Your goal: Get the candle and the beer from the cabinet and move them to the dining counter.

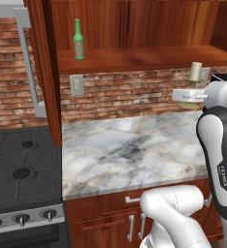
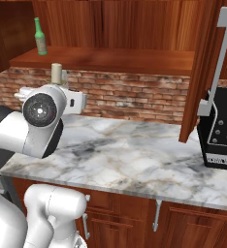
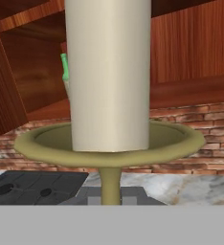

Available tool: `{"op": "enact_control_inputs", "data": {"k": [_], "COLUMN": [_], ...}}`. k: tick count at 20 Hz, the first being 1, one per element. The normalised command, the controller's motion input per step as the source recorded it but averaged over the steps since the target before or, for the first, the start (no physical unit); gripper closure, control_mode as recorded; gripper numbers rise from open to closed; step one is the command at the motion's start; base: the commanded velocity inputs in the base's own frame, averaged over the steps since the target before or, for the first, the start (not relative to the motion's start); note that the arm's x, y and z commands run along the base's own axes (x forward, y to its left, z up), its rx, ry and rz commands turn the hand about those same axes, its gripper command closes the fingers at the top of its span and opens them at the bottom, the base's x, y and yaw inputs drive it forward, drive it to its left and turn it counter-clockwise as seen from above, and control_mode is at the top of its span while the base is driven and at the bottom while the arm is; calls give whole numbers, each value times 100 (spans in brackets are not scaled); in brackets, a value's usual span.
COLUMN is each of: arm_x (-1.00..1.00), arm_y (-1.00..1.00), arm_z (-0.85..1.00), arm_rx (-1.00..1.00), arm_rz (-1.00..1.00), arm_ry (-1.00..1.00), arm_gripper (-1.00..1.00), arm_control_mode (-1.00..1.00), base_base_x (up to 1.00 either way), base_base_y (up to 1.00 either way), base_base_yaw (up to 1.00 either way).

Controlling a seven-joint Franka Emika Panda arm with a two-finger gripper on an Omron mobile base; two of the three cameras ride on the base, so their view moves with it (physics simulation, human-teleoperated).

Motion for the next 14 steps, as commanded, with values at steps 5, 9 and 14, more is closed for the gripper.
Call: {"op": "enact_control_inputs", "data": {"k": [5, 9, 14], "arm_x": [0, 0, 0], "arm_y": [0, 0, 0], "arm_z": [0, 0, 0], "arm_rx": [0, 0, 0], "arm_rz": [0, 0, 0], "arm_ry": [0, 0, 0], "arm_gripper": [100, 100, 100], "arm_control_mode": [100, 100, 100], "base_base_x": [0, -2, -44], "base_base_y": [0, 0, 0], "base_base_yaw": [0, 0, 0]}}
